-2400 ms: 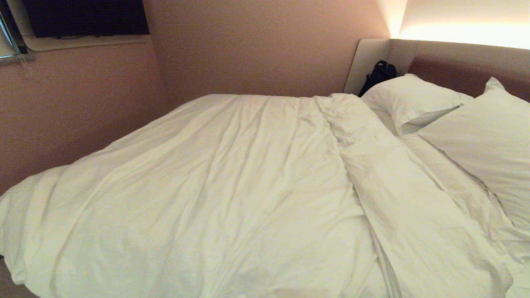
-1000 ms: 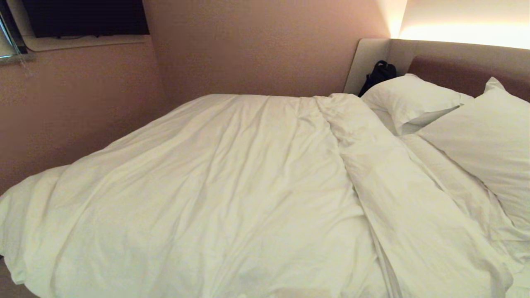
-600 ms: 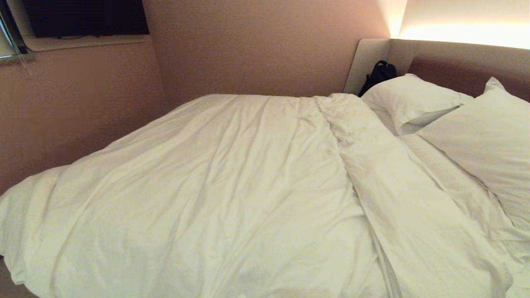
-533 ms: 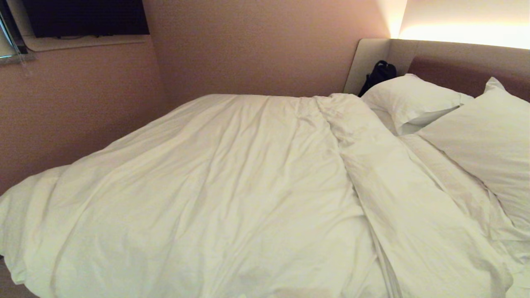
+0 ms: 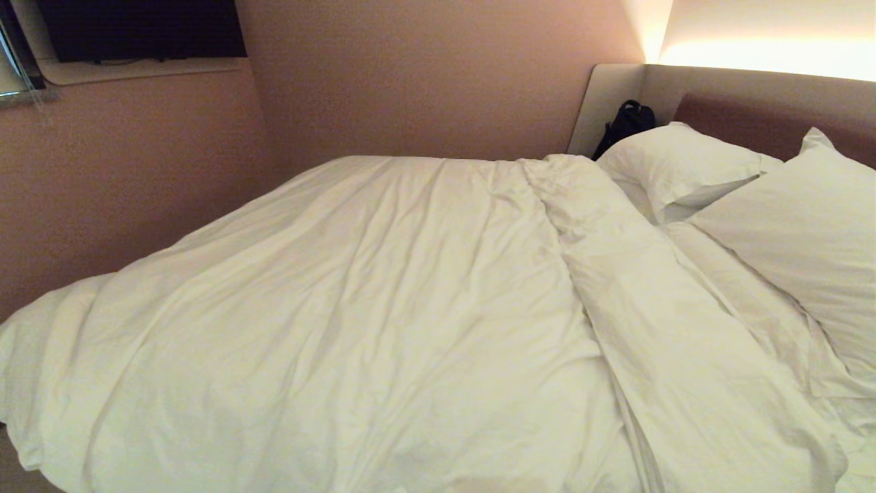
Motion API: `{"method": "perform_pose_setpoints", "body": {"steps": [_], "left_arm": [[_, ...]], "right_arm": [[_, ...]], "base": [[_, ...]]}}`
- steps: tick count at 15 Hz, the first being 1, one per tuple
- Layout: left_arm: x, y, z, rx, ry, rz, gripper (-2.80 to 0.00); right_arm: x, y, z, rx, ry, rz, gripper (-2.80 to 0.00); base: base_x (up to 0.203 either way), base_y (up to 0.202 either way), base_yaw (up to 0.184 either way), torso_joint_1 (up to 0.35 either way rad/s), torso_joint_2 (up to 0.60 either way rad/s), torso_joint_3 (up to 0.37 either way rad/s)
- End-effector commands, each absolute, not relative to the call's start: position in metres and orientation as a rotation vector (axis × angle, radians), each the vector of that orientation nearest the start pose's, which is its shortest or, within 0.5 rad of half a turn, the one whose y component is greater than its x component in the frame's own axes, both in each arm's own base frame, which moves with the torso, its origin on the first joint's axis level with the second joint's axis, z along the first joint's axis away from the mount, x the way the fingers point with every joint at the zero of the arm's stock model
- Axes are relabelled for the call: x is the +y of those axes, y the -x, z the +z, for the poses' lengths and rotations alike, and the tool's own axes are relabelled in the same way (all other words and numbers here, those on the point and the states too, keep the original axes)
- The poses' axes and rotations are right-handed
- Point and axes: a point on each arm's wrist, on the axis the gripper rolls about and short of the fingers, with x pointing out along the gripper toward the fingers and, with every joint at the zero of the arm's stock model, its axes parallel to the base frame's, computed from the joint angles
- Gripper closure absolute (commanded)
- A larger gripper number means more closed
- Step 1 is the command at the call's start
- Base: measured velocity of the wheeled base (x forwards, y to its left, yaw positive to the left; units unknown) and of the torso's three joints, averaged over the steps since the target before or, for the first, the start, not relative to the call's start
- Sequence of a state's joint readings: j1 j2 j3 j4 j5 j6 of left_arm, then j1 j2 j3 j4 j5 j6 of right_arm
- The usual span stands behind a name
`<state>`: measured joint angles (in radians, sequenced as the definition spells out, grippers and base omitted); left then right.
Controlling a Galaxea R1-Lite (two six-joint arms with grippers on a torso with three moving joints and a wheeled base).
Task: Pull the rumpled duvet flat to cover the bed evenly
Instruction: Flatten the corners of the folded blanket
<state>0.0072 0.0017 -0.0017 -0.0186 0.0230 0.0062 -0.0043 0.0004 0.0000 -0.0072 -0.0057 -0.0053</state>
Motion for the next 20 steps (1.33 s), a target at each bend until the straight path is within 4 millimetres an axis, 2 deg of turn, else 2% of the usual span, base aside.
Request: {"method": "perform_pose_setpoints", "body": {"steps": [1, 14, 20], "left_arm": [[0.0004, 0.0228, 0.0774, -0.018, -0.009, 0.034, 0.0], [0.0003, 0.0228, 0.0774, -0.018, -0.009, 0.031, 0.0], [0.0003, 0.0228, 0.0774, -0.018, -0.009, 0.031, 0.0]], "right_arm": [[0.0, 0.0228, 0.0763, -0.008, 0.006, -0.011, 0.0], [0.0, 0.0228, 0.0763, -0.008, 0.006, -0.011, 0.0], [0.0, 0.0228, 0.0763, -0.008, 0.006, -0.011, 0.0]], "base": [[0.0, 0.0, 0.0, 0.0, 0.0, 0.0], [0.0, 0.0, 0.0, 0.0, 0.0, 0.0], [0.001, 0.166, -0.003, 0.003, 0.01, 0.001]]}}
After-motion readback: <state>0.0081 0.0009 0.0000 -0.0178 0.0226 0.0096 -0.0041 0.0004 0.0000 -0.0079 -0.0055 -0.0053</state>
